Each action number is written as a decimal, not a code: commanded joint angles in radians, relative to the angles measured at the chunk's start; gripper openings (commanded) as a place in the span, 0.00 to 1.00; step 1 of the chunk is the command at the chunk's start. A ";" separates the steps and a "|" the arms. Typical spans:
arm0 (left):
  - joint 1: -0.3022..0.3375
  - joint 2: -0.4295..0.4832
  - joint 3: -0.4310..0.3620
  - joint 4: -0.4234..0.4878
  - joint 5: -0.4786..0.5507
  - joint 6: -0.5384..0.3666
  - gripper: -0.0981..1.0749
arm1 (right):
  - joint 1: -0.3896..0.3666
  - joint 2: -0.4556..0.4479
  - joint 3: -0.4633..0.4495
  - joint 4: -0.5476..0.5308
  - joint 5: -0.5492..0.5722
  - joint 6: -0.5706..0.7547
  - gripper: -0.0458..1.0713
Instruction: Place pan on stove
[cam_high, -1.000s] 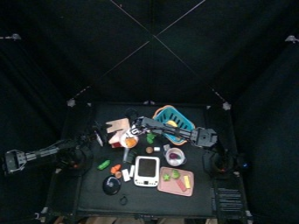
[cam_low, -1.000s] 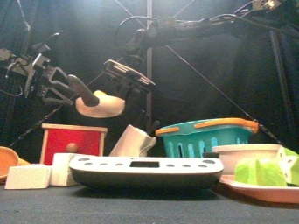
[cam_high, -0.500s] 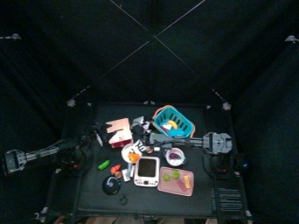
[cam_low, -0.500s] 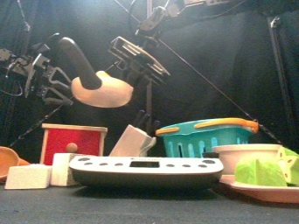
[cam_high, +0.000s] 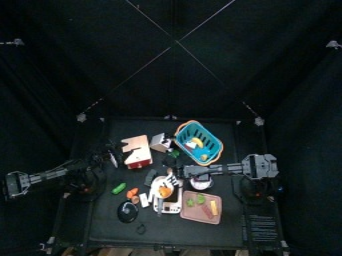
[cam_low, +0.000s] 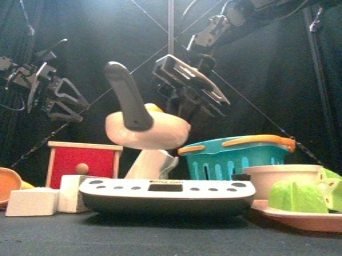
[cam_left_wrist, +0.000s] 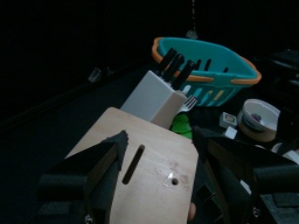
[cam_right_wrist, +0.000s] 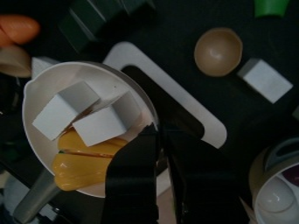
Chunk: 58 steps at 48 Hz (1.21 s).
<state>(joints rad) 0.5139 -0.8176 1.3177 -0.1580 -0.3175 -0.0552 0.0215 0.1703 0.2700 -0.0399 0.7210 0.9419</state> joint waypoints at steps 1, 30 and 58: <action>0.006 0.002 -0.011 0.003 -0.005 0.003 0.89 | 0.014 -0.043 0.005 -0.008 -0.020 0.002 0.40; 0.025 0.002 -0.002 0.003 -0.005 0.002 0.89 | 0.003 -0.037 0.078 -0.057 -0.066 0.003 0.41; 0.025 0.002 -0.002 0.003 0.009 0.002 0.89 | -0.011 -0.043 0.058 -0.067 0.023 0.000 0.72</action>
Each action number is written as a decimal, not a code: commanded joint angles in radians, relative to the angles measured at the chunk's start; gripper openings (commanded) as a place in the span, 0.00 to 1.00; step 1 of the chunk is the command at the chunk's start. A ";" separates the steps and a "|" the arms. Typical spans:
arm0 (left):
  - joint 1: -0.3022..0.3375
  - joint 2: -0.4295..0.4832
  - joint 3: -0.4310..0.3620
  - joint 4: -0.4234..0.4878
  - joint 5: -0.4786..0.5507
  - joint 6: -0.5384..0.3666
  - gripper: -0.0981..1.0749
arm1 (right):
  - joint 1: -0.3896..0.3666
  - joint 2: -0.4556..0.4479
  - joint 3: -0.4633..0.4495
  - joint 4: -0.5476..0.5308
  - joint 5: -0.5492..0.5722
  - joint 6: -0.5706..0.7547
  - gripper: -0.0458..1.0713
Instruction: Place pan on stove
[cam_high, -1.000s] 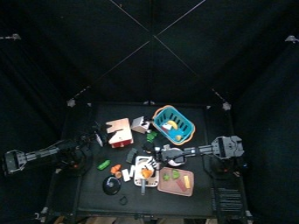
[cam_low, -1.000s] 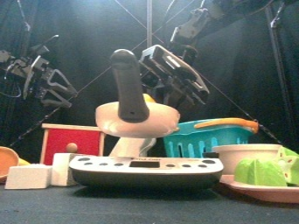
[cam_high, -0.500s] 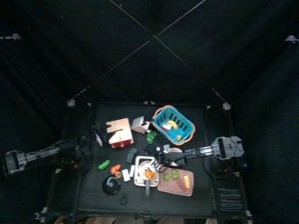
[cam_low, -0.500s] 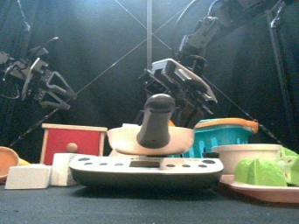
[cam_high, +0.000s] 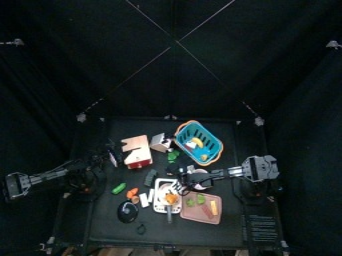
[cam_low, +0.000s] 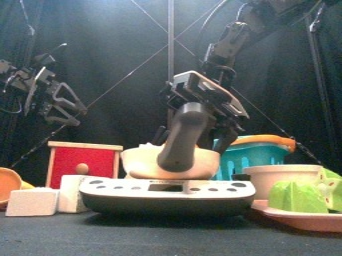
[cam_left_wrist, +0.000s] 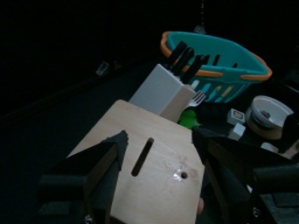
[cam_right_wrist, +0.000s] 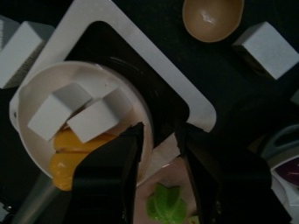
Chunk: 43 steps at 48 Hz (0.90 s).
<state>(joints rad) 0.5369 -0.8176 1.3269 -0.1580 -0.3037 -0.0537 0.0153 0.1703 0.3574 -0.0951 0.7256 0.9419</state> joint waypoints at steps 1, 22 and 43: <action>0.002 0.003 -0.009 0.003 -0.005 0.000 0.89 | -0.003 -0.046 -0.031 -0.017 0.023 0.000 0.72; 0.002 0.002 -0.009 0.003 -0.005 0.000 0.89 | 0.000 -0.081 -0.087 -0.057 0.034 -0.009 0.72; -0.080 -0.006 -0.037 -0.126 0.046 -0.034 0.89 | -0.041 -0.118 -0.170 -0.153 -0.146 -0.250 0.71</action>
<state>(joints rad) 0.5031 -0.8191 1.3254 -0.2194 -0.2853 -0.0767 -0.0031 0.0982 0.2209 -0.2378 0.6320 0.7486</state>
